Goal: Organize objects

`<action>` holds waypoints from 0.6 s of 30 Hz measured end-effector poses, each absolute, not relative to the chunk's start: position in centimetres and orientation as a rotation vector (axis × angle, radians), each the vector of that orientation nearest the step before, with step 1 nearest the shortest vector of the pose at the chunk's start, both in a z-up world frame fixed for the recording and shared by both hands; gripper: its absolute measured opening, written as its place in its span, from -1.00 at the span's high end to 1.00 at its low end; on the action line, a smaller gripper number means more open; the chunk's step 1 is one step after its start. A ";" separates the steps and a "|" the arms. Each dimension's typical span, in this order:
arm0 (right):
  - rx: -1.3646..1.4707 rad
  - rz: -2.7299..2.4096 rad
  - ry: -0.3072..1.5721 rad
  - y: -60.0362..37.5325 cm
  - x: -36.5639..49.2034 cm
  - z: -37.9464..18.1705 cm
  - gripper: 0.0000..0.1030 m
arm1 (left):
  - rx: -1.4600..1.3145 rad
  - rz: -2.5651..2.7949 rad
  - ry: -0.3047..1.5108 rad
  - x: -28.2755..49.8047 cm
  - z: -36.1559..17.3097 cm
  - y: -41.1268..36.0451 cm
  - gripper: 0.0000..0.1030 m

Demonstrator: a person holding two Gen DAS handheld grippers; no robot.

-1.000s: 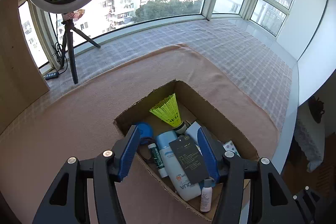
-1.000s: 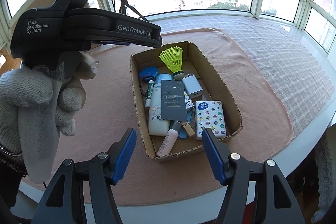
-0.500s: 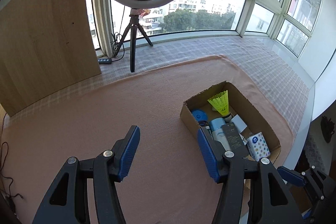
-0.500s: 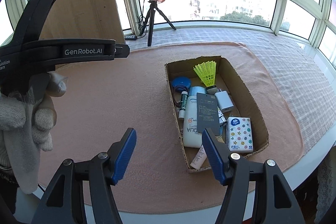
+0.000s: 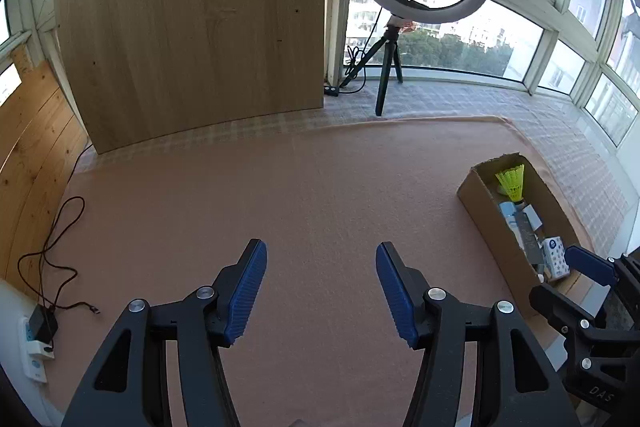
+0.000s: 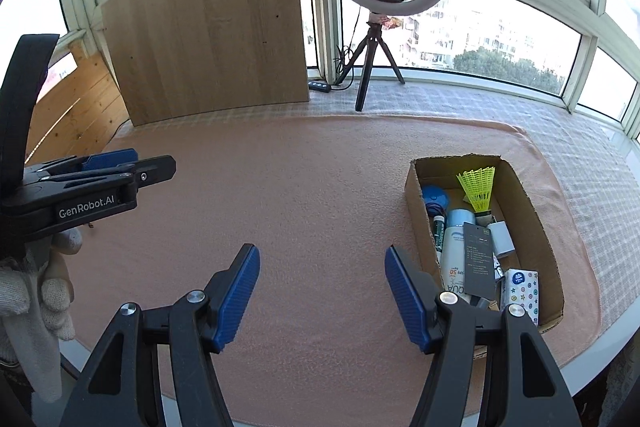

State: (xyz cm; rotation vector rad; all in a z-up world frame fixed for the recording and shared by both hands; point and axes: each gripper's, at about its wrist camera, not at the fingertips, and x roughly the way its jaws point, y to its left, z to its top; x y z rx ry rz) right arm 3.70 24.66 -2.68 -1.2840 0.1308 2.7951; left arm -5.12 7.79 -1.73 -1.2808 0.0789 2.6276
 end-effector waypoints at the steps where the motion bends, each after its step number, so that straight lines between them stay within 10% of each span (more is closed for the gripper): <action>1: -1.276 2.803 0.118 24.1 3.5 -2.5 -0.20 | -1.287 2.636 0.067 -4.8 -1.8 6.8 -0.18; 18: -1.195 2.846 0.077 17.9 0.8 -1.8 -0.32 | -1.342 2.707 -0.028 -1.3 -2.4 -1.2 -0.18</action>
